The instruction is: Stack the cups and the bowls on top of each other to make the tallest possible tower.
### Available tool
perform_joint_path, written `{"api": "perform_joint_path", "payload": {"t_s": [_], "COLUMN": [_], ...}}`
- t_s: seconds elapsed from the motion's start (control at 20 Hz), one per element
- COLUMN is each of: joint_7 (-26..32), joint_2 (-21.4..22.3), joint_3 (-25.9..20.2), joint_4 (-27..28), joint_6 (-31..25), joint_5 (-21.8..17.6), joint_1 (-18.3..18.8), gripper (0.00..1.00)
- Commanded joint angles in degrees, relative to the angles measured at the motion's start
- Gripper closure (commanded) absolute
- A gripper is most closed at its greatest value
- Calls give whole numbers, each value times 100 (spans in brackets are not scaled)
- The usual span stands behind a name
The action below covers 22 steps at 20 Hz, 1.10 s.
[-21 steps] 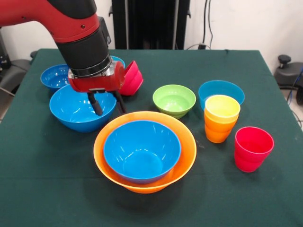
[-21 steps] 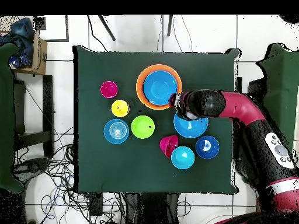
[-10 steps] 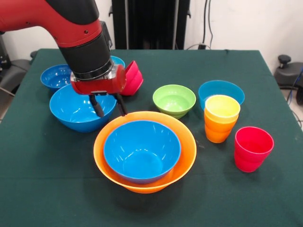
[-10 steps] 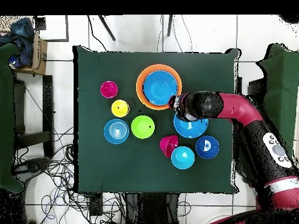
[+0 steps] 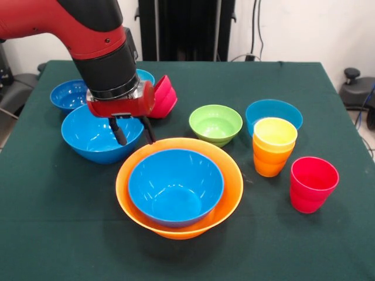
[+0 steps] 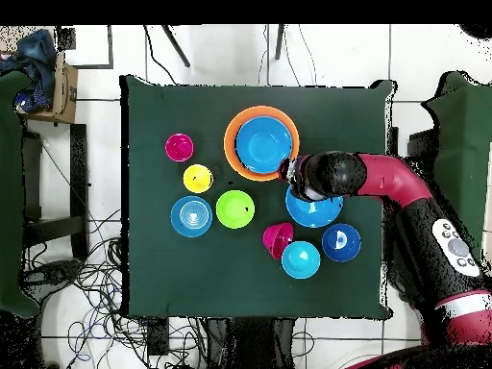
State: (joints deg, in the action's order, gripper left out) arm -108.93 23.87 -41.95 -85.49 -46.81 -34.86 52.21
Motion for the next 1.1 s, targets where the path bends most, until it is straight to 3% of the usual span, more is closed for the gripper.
{"api": "perform_joint_path", "payload": {"t_s": [0.05,1.1], "joint_7": [1171,1444], "joint_2": [-279,-308], "joint_3": [240,297], "joint_4": [-101,-192], "joint_6": [-67,-189], "joint_5": [-446,-666], "joint_1": [-212,-147], "gripper": [0,0]}}
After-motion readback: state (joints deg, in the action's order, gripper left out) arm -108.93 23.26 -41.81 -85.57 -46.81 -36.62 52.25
